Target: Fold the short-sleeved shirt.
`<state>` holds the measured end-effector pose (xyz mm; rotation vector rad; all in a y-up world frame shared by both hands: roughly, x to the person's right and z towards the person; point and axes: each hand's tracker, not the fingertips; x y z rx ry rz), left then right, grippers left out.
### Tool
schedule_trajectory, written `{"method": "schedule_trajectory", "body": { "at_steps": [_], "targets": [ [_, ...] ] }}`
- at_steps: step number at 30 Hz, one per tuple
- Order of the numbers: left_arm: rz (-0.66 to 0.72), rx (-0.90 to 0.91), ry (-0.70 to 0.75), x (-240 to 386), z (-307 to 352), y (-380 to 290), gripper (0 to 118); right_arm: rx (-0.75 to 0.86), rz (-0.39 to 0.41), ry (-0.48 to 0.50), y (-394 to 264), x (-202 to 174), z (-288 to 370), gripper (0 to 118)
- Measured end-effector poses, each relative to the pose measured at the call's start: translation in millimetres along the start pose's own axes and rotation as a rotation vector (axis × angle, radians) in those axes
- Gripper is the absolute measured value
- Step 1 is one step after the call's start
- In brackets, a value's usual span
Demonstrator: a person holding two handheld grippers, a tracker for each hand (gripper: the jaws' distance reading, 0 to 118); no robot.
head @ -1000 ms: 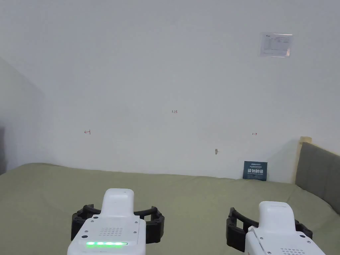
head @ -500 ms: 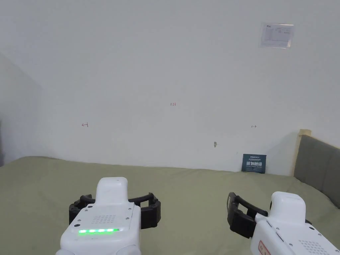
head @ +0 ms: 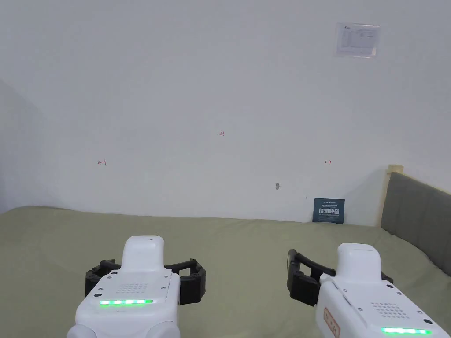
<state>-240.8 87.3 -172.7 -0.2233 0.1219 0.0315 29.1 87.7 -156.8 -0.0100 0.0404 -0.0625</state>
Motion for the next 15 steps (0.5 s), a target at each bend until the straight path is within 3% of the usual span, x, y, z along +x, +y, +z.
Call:
{"method": "schedule_trajectory", "body": {
  "at_steps": [6,8,11,15],
  "targets": [
    [0.042,-0.014,-0.003,-8,-4,3,118,-0.049,-0.114,0.096,12,7,-4,92],
    [0.043,-0.013,-0.006,-9,-5,5,118,-0.049,-0.091,0.071,14,4,-6,92],
    [0.032,-0.008,-0.003,-9,-6,10,118,-0.073,0.01,-0.022,16,-4,-10,92],
    [0.023,-0.009,0.005,-11,-9,16,118,-0.074,-0.003,-0.021,18,-4,-15,92]
  ]
}}
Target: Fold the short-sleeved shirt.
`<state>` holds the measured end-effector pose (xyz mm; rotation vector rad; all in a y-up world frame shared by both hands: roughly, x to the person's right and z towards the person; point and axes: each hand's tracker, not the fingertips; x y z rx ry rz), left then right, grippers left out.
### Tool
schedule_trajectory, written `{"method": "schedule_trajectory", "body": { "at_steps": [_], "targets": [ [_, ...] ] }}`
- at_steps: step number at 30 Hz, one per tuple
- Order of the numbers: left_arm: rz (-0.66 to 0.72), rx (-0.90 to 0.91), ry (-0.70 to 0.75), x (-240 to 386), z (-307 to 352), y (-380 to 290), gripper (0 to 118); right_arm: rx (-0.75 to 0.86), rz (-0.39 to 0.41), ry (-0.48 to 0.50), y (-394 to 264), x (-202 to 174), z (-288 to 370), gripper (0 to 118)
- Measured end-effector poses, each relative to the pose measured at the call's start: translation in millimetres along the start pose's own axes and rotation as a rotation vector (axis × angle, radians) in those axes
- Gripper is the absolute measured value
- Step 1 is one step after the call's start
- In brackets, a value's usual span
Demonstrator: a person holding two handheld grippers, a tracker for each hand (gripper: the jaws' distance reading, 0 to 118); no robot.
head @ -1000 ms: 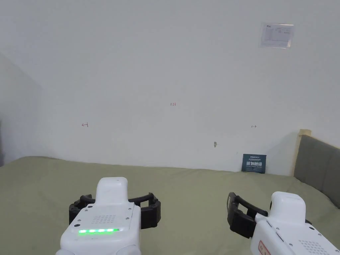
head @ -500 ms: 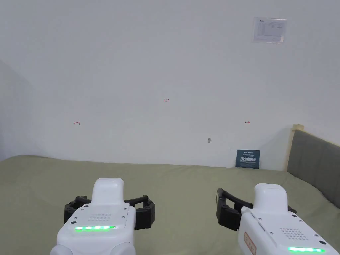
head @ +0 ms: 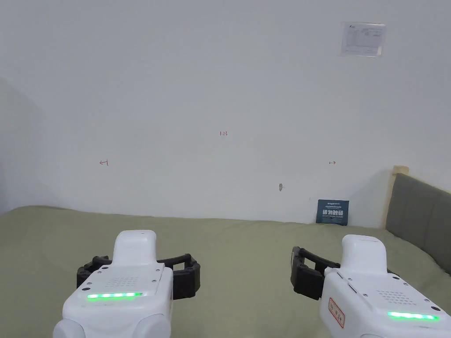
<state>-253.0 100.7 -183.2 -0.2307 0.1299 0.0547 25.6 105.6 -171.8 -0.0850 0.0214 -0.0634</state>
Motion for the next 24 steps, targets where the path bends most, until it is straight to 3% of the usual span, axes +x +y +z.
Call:
{"method": "schedule_trajectory", "body": {
  "at_steps": [2,14,24],
  "targets": [
    [0.002,-0.003,-0.003,-1,-2,3,118,-0.011,-0.034,0.01,1,3,-3,92],
    [-0.009,-0.015,-0.006,2,-14,8,118,-0.088,-0.027,-0.058,8,8,-18,91],
    [-0.008,-0.028,0.0,0,-19,5,118,-0.143,-0.03,-0.05,4,6,-28,92]
  ]
}}
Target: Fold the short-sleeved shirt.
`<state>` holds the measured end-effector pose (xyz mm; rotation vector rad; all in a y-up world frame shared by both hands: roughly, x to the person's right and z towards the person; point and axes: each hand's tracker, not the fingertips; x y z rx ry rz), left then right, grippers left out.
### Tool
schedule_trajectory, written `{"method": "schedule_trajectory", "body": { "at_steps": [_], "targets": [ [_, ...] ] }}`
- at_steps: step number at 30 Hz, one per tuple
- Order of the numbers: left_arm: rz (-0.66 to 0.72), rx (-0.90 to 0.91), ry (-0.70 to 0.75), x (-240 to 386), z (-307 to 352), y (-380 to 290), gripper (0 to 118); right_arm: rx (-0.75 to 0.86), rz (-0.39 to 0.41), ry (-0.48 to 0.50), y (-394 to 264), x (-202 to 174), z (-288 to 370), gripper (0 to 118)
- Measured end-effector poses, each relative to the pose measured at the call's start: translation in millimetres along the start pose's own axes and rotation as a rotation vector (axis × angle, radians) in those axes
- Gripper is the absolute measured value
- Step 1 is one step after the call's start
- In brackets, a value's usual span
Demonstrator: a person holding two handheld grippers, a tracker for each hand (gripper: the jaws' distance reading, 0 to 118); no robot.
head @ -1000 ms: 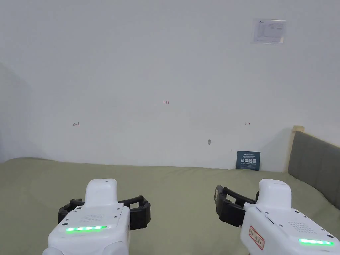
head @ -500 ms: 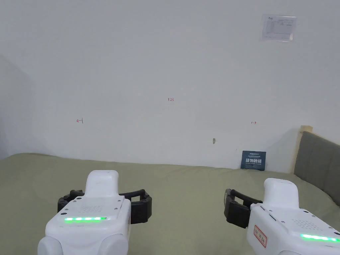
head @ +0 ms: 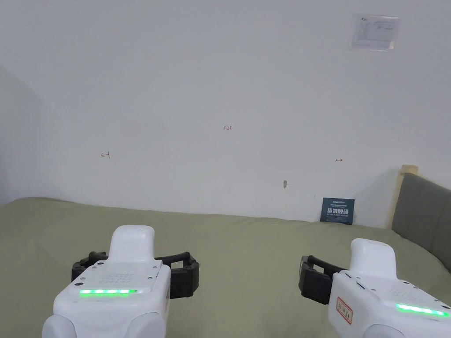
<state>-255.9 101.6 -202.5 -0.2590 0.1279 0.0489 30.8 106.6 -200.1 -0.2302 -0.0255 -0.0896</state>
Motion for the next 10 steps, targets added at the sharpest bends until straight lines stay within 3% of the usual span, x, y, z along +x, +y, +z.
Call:
{"method": "schedule_trajectory", "body": {
  "at_steps": [6,10],
  "targets": [
    [0.003,-0.011,-0.005,-1.9,-3.1,-1.5,118,-0.031,0.026,-0.032,-0.6,-3.4,-9.6,91],
    [0.009,-0.013,-0.008,-2.0,-6.2,-1.9,118,-0.044,-0.045,0.002,-5.9,-1.0,-10.9,92]
  ]
}}
